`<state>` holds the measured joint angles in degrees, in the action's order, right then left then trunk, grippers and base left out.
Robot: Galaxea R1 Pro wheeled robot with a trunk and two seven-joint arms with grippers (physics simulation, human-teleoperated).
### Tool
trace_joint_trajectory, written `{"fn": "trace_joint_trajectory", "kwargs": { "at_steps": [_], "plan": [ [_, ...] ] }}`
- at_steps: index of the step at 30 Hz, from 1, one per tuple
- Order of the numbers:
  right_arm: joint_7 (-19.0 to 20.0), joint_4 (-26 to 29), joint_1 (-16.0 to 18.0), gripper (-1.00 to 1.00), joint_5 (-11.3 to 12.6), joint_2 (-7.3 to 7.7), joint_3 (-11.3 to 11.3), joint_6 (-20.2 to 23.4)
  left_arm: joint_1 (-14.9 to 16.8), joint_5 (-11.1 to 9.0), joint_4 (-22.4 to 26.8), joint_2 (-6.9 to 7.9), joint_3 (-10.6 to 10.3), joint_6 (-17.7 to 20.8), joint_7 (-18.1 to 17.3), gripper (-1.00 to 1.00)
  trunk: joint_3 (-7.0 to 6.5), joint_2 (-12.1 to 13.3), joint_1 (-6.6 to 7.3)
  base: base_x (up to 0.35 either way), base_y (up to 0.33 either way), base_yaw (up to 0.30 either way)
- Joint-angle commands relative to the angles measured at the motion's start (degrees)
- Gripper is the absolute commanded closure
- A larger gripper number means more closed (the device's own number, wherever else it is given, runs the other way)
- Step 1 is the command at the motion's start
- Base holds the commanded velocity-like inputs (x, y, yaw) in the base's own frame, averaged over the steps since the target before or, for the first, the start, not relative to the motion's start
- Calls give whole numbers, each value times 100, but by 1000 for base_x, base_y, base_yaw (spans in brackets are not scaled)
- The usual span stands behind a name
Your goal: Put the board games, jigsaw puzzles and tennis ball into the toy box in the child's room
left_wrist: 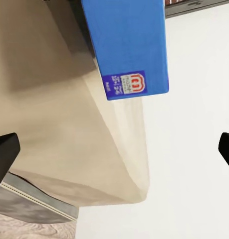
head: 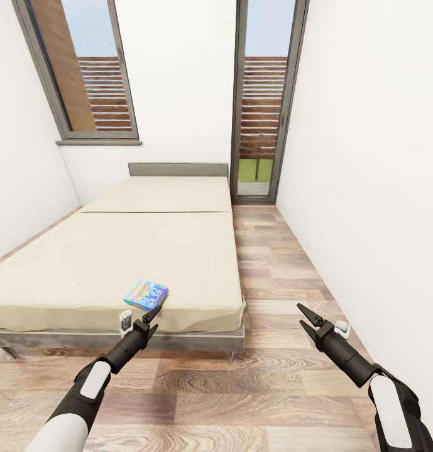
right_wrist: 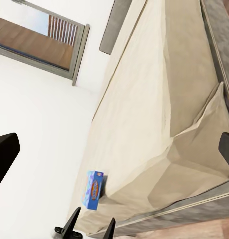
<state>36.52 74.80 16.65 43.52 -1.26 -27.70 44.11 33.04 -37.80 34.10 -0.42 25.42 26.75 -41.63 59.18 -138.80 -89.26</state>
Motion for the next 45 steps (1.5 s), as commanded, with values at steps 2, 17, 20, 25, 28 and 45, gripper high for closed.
{"fn": "trace_joint_trajectory", "kwargs": {
  "at_steps": [2,17,20,25,28,45],
  "plan": [
    [13,3,5,-100,5,-5,-16,37,4,-16,0,-3,24,47,-12,-100,5,-2,1,110,-1,0],
    [15,1,6,-100,7,-5,-16,37,3,-16,0,-3,33,24,-12,-100,5,-2,1,71,0,0],
    [15,3,5,-100,6,-5,-16,37,4,-16,0,-3,28,29,-12,-100,5,-2,1,3,0,0],
    [20,4,5,-100,6,-5,-16,37,3,-16,0,-9,25,26,-12,-100,5,-2,1,1,0,0],
    [20,5,5,-100,3,-5,-16,37,3,-16,0,-10,26,21,-12,-100,5,-2,1,0,0,0],
    [22,7,5,-100,7,-5,-23,37,1,-16,0,-1,58,14,-69,-100,5,-2,1,0,0,0]
  ]
}}
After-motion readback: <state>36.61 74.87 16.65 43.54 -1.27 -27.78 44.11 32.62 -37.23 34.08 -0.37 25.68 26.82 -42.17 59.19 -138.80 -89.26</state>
